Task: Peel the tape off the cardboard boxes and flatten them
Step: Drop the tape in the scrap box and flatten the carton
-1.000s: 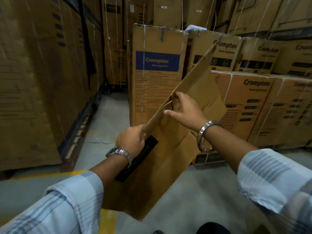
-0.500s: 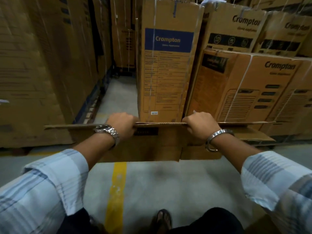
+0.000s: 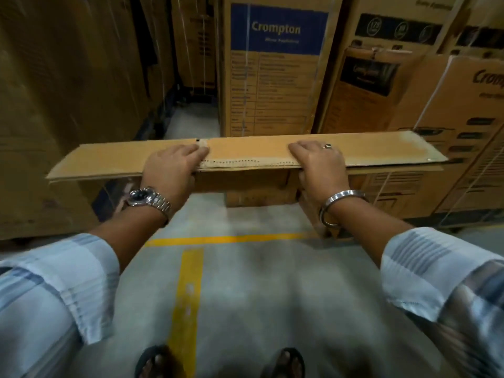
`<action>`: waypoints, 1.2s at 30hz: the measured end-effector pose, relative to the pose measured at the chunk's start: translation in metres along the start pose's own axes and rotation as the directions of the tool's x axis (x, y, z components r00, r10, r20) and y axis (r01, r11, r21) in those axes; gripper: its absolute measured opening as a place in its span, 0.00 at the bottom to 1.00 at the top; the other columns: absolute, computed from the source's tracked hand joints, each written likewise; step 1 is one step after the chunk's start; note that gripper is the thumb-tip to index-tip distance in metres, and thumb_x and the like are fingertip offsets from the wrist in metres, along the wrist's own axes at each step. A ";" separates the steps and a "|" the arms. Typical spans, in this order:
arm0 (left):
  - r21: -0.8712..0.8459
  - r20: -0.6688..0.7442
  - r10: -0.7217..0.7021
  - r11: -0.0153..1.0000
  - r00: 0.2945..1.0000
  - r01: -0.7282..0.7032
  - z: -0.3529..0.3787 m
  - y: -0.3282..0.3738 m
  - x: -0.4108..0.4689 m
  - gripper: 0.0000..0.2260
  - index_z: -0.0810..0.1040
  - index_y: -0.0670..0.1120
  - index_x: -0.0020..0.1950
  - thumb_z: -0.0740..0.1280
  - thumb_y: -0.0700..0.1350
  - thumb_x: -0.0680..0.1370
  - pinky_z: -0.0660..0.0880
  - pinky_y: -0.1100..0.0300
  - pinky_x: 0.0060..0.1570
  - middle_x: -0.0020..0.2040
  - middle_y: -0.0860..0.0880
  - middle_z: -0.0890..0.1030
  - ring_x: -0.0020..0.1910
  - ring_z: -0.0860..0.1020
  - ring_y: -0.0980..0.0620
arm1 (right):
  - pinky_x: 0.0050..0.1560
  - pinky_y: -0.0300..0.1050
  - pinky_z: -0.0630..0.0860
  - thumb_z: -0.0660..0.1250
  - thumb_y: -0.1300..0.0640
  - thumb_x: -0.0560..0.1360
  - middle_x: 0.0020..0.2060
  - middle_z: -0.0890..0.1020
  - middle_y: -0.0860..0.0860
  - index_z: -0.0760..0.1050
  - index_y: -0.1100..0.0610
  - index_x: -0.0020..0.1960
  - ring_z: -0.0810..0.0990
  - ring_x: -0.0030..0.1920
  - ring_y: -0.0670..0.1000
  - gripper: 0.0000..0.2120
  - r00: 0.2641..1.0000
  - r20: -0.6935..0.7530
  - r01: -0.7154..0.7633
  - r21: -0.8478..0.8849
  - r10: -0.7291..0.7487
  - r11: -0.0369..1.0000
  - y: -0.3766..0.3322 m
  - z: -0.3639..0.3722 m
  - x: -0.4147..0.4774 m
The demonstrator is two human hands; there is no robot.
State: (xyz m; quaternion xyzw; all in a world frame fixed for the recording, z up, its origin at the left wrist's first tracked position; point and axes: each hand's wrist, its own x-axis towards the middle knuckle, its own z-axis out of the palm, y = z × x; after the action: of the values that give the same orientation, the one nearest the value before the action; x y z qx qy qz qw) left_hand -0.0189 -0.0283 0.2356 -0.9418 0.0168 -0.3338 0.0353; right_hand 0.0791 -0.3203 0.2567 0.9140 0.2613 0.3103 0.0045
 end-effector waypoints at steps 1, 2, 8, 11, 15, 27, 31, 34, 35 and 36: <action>-0.022 0.007 0.011 1.000 1.000 -0.010 0.026 -0.002 -0.003 0.26 0.78 0.48 0.69 0.72 0.35 0.71 0.79 0.48 0.49 0.64 0.43 0.82 0.58 0.81 0.39 | 0.56 0.54 0.73 0.70 0.63 0.68 0.61 0.81 0.51 0.75 0.51 0.65 0.78 0.58 0.58 0.25 0.999 0.042 0.016 -0.005 -0.016 1.000 0.001 0.025 0.001; -0.039 0.033 0.014 0.999 0.999 -0.012 0.057 -0.004 -0.009 0.25 0.79 0.47 0.68 0.71 0.35 0.71 0.79 0.47 0.48 0.63 0.43 0.82 0.57 0.81 0.38 | 0.57 0.54 0.72 0.70 0.63 0.69 0.62 0.80 0.51 0.74 0.50 0.66 0.77 0.59 0.58 0.26 0.995 0.097 0.036 -0.008 -0.035 0.999 0.002 0.056 -0.001; -0.072 0.289 -0.035 0.996 0.957 0.059 0.272 -0.011 -0.063 0.27 0.75 0.49 0.72 0.67 0.33 0.74 0.78 0.45 0.56 0.67 0.43 0.80 0.63 0.78 0.39 | 0.61 0.56 0.71 0.67 0.64 0.71 0.66 0.77 0.52 0.68 0.50 0.70 0.75 0.63 0.59 0.29 0.932 0.355 0.052 0.063 -0.071 0.997 0.001 0.276 -0.037; -0.049 0.447 -0.023 0.998 0.894 0.050 0.374 -0.010 -0.090 0.31 0.68 0.53 0.76 0.65 0.34 0.75 0.72 0.45 0.62 0.72 0.45 0.75 0.69 0.73 0.41 | 0.66 0.60 0.69 0.68 0.63 0.71 0.70 0.72 0.56 0.63 0.50 0.75 0.69 0.70 0.62 0.34 0.854 0.519 0.019 0.060 -0.047 0.998 -0.001 0.384 -0.062; -0.097 0.663 0.017 0.993 0.749 0.063 0.489 -0.003 -0.148 0.32 0.60 0.59 0.79 0.60 0.37 0.78 0.69 0.45 0.67 0.76 0.47 0.69 0.74 0.68 0.42 | 0.64 0.56 0.68 0.62 0.60 0.75 0.71 0.72 0.54 0.62 0.45 0.77 0.72 0.67 0.61 0.32 0.657 0.754 -0.060 0.083 -0.023 0.995 -0.011 0.505 -0.116; -0.107 0.726 0.004 0.988 0.688 0.108 0.638 0.034 -0.179 0.29 0.57 0.59 0.79 0.58 0.38 0.81 0.66 0.43 0.68 0.77 0.47 0.68 0.74 0.67 0.42 | 0.67 0.61 0.68 0.58 0.58 0.79 0.69 0.74 0.57 0.67 0.45 0.74 0.74 0.66 0.64 0.24 0.553 0.832 -0.091 0.004 0.047 0.996 0.013 0.654 -0.145; -0.096 0.782 0.030 0.993 0.623 0.073 0.658 0.020 -0.174 0.30 0.54 0.59 0.80 0.59 0.40 0.81 0.65 0.43 0.70 0.79 0.47 0.64 0.76 0.64 0.42 | 0.64 0.63 0.71 0.62 0.57 0.77 0.67 0.73 0.59 0.65 0.51 0.72 0.74 0.65 0.64 0.24 0.551 0.834 -0.059 0.004 0.029 0.998 0.014 0.671 -0.138; -0.139 0.907 0.088 0.986 0.411 0.095 0.657 0.026 -0.192 0.35 0.48 0.59 0.81 0.64 0.54 0.80 0.56 0.39 0.75 0.83 0.47 0.50 0.81 0.50 0.42 | 0.69 0.64 0.67 0.70 0.36 0.69 0.75 0.58 0.56 0.53 0.50 0.77 0.60 0.73 0.64 0.44 0.355 0.935 -0.100 0.033 0.005 0.994 0.009 0.670 -0.159; -0.162 0.932 0.106 0.978 0.348 0.135 0.656 0.025 -0.190 0.37 0.49 0.60 0.81 0.65 0.59 0.77 0.54 0.39 0.76 0.83 0.47 0.48 0.81 0.48 0.42 | 0.69 0.62 0.67 0.69 0.29 0.65 0.75 0.59 0.55 0.55 0.48 0.77 0.60 0.73 0.63 0.48 0.305 0.952 -0.125 0.056 -0.015 0.991 0.006 0.663 -0.154; -0.192 0.942 0.130 0.965 0.309 0.180 0.653 0.023 -0.183 0.37 0.53 0.60 0.81 0.66 0.61 0.76 0.55 0.41 0.76 0.83 0.46 0.50 0.81 0.49 0.41 | 0.70 0.59 0.66 0.66 0.25 0.64 0.74 0.62 0.54 0.59 0.47 0.75 0.62 0.72 0.61 0.46 0.266 0.963 -0.161 0.086 -0.041 0.983 0.005 0.655 -0.145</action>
State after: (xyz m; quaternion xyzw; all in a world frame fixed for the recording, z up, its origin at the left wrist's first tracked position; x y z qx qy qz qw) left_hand 0.2501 -0.0048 -0.3871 -0.9528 0.0219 0.2887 -0.0912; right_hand 0.3568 -0.2932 -0.3537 0.9211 0.1952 -0.3287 0.0735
